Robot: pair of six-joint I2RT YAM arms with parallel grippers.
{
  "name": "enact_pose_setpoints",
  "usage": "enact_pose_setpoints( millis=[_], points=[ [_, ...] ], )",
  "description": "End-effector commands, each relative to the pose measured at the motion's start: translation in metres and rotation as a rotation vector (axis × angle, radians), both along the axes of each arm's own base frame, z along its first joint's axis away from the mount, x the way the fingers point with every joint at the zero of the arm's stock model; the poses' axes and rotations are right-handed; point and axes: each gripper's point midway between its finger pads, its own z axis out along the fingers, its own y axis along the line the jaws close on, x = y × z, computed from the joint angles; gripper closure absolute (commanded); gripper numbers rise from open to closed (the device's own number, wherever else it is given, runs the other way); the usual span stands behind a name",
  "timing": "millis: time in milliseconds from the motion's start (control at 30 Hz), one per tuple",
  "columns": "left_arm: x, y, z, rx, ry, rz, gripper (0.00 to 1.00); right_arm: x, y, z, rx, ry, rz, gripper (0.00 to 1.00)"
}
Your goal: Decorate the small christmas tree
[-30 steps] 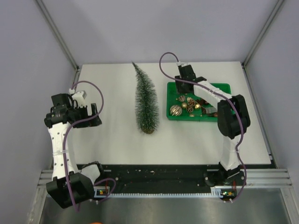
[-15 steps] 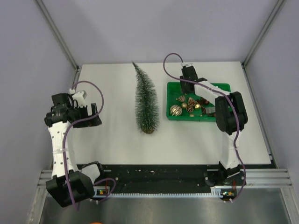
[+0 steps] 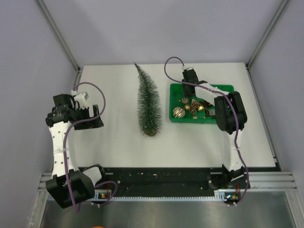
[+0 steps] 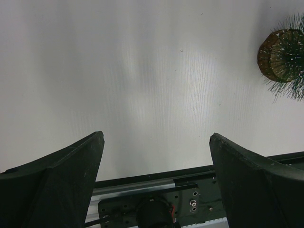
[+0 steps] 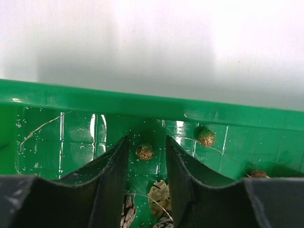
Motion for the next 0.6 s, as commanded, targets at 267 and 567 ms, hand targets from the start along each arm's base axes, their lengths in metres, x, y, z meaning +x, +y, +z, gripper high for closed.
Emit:
enact_pose_setpoints(
  millis=[267, 567],
  points=[
    [0.005, 0.001, 0.016, 0.009, -0.054, -0.009, 0.01, 0.025, -0.001, 0.051, 0.025, -0.162, -0.047, 1.00],
    [0.001, 0.000, 0.020, 0.021, -0.073, -0.008, 0.01, 0.022, -0.004, 0.113, 0.072, -0.287, -0.061, 1.00]
  ],
)
